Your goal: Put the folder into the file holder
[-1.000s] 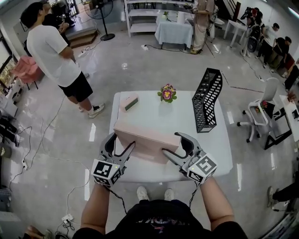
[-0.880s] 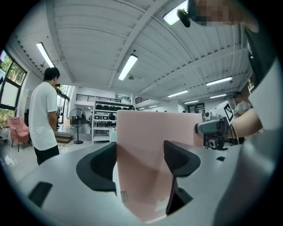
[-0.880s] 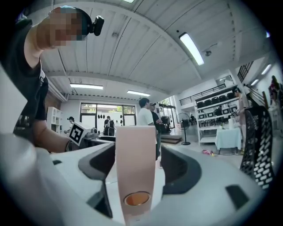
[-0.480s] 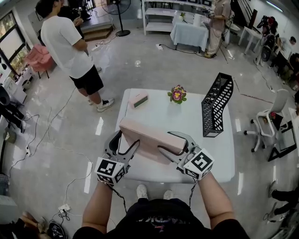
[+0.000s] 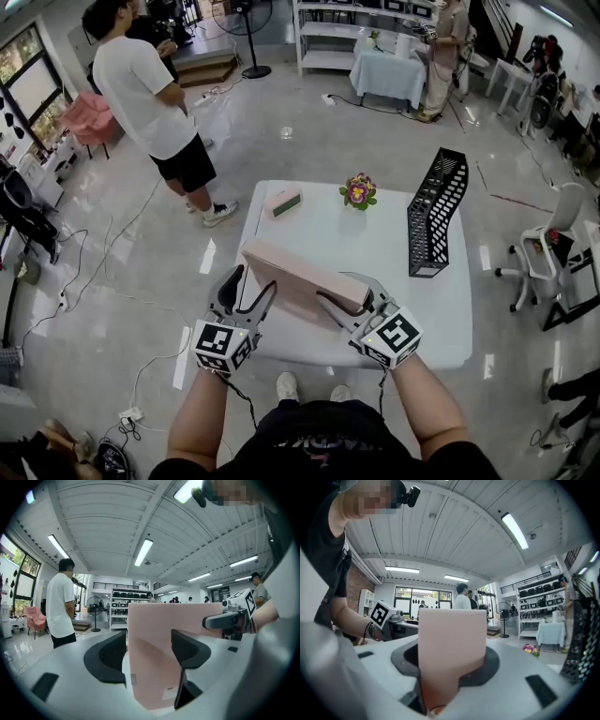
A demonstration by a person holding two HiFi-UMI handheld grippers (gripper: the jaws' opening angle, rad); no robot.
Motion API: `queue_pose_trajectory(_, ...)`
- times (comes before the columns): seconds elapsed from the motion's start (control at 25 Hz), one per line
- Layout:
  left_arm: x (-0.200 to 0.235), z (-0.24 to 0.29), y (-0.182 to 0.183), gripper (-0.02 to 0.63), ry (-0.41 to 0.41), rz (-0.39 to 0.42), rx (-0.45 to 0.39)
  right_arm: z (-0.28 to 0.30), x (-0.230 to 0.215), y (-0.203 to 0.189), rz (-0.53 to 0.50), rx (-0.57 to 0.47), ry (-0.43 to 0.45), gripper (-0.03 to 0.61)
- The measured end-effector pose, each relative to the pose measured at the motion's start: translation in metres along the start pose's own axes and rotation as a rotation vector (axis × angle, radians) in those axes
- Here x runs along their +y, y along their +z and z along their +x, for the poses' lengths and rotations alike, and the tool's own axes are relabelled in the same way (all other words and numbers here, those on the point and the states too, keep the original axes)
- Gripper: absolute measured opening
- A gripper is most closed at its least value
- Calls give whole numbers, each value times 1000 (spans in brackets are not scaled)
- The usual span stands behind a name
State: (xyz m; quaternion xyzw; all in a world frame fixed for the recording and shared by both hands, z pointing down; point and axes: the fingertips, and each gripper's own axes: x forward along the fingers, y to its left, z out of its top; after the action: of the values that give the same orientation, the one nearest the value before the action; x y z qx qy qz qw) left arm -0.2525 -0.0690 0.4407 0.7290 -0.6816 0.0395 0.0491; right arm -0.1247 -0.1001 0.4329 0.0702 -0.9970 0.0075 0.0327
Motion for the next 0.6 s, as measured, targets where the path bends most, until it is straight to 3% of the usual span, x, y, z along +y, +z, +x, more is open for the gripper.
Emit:
queue_pose_trajectory(0.24, -25, -1, 5, 239, -26, 9, -4, -28, -22, -2, 62, -13, -145, 163)
queue_pose_trajectory(0.52, -78, 17, 13, 31, -92, 8, -9, -86, -50, -1, 122, -19, -310, 152)
queue_pose_trajectory(0.6, -98, 23, 13, 3, -108, 4, -7, -105, -55, -2, 127, -17, -340, 150)
